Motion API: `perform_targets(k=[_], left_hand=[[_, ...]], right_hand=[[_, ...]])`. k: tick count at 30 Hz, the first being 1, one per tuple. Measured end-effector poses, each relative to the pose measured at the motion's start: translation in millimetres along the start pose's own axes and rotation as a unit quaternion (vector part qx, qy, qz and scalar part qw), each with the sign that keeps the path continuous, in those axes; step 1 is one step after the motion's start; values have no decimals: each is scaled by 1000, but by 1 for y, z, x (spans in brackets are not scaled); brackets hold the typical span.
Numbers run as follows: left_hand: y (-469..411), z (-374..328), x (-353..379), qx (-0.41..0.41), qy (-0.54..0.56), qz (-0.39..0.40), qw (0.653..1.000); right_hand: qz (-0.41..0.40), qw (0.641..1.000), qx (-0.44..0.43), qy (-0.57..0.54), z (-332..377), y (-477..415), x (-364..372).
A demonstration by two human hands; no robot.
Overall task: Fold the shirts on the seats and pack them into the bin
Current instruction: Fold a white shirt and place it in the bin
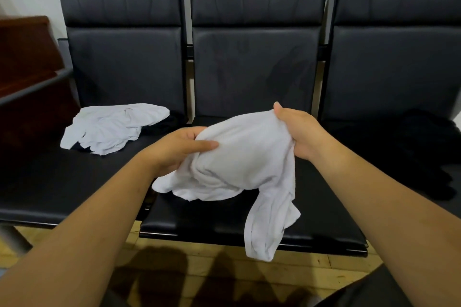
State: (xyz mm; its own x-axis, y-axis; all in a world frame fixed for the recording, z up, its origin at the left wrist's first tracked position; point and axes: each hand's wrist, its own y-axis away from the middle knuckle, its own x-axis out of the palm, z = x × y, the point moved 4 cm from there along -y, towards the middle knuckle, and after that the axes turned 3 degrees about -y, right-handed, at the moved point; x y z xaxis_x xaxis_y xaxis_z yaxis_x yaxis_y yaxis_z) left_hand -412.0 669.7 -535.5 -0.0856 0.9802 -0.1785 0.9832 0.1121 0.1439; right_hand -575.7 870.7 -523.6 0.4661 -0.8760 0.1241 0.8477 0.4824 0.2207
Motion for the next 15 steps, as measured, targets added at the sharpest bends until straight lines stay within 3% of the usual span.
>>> perform_targets(k=[1,3,5,7,10,13,15], left_hand=[[-1,-3,0,7,-32,-4,999],[-4,-1,-5,-4,-196,-28,980],[-6,11,-14,-61,-380,-15,923],[-6,26,-29,-124,-444,-6,887],[-2,38,-48,-160,-402,-27,901],[2,34,-38,-123,-190,-8,974],[0,25,-33,-74,-101,-37,991]], right_hand=[[5,1000,-2,-7,1,-1,-2],[5,999,-18,-35,6,-1,-5],[-25,997,-38,-65,10,-1,-11],[-79,991,-63,-84,14,-1,-21],[-132,985,-109,13,12,-5,-38],[-123,977,-116,132,6,-13,-47],[-114,974,-106,164,7,-18,-48]])
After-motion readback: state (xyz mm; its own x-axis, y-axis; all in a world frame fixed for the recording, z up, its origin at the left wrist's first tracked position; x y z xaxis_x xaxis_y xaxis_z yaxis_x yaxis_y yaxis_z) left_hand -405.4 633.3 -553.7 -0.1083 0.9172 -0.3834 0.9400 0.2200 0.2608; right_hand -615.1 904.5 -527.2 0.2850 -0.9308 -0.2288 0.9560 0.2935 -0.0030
